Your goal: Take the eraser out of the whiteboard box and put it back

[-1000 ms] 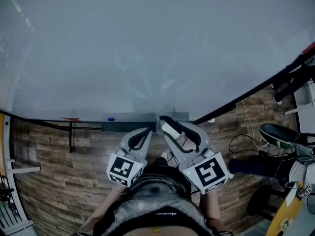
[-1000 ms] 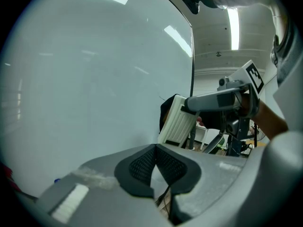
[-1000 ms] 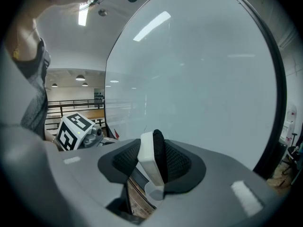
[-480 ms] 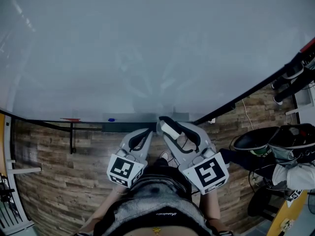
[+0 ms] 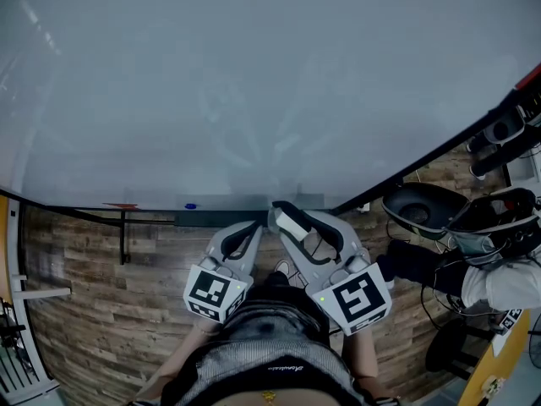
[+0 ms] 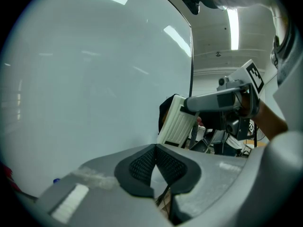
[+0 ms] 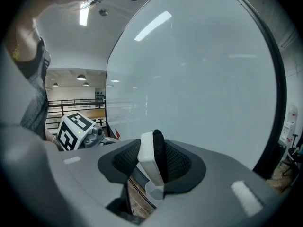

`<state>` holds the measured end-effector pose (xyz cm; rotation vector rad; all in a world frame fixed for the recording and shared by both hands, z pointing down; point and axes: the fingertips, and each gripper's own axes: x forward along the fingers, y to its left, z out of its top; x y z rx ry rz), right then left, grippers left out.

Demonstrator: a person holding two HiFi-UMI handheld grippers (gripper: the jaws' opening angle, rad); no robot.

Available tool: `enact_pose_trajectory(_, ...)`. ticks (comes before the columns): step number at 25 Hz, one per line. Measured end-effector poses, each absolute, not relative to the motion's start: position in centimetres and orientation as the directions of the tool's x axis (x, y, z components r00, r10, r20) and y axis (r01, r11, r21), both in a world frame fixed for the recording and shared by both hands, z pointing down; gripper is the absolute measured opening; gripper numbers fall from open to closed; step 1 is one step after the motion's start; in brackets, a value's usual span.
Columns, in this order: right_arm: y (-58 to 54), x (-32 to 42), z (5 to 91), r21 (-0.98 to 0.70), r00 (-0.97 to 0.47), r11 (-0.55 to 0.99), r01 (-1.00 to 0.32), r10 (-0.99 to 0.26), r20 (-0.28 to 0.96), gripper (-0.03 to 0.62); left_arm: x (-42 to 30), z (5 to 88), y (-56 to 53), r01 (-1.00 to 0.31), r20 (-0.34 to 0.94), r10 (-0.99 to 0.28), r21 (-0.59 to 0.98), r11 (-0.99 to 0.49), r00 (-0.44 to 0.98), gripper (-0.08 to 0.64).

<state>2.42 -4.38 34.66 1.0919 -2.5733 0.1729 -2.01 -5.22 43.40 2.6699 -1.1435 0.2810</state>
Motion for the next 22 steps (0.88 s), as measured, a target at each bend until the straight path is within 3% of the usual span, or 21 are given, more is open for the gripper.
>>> enact_pose_trajectory(22,-7.5,2.6,37.9,0.003,-0.637,0.688,-0.726,-0.674,0.376,0.161,-2.1,43.9,-6.8,-0.732,0.287,-0.679,0.156,-0.663,0.676,0.002)
